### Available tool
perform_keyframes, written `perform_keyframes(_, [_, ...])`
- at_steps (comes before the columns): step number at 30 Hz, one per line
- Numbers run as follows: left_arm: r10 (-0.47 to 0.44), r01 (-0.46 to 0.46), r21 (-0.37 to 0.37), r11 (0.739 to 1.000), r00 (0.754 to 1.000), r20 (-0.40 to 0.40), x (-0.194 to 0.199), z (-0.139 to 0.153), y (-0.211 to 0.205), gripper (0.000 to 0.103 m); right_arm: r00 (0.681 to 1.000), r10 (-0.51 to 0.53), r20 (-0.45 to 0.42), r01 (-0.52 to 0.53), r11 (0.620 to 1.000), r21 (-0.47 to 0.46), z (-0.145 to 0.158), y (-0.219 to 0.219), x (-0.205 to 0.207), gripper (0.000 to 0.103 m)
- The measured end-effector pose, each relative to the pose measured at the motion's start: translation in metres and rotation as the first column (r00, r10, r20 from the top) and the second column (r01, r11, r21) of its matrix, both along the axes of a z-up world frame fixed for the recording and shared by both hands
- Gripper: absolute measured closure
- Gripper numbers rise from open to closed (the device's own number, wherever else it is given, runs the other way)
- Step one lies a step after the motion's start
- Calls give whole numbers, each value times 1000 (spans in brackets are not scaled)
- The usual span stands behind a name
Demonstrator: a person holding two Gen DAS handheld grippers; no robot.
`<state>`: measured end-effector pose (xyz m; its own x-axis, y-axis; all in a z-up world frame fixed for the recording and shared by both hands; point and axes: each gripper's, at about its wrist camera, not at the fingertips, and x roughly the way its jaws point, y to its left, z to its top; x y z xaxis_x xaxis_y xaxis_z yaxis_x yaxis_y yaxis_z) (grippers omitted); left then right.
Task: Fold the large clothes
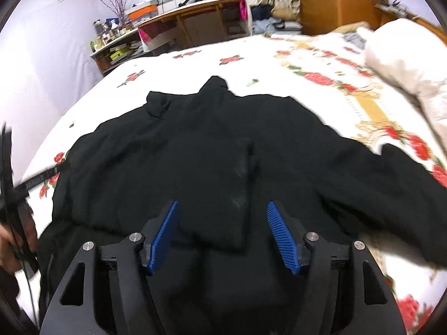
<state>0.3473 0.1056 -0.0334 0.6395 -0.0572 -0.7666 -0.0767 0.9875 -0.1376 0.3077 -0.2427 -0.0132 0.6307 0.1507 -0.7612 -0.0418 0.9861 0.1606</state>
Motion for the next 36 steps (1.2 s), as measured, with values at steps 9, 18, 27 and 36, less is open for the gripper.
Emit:
perform_keyframes(9, [-80, 80, 2, 997, 996, -38, 3, -36, -25, 51, 984, -44, -173, 59, 995, 85, -57, -21, 36, 78])
perform_keyframes(18, [-126, 127, 29, 991, 991, -48, 9, -34, -38, 51, 988, -65, -141, 70, 997, 32, -39, -28, 40, 95])
perform_keyframes(27, [-93, 93, 1, 996, 994, 48, 9, 8, -8, 51, 991, -132, -21, 131, 991, -4, -4, -45, 18, 92])
perform_keyframes(36, [-59, 62, 63, 996, 997, -46, 44, -38, -15, 51, 990, 13, -142, -17, 999, -33, -53, 1, 72, 88])
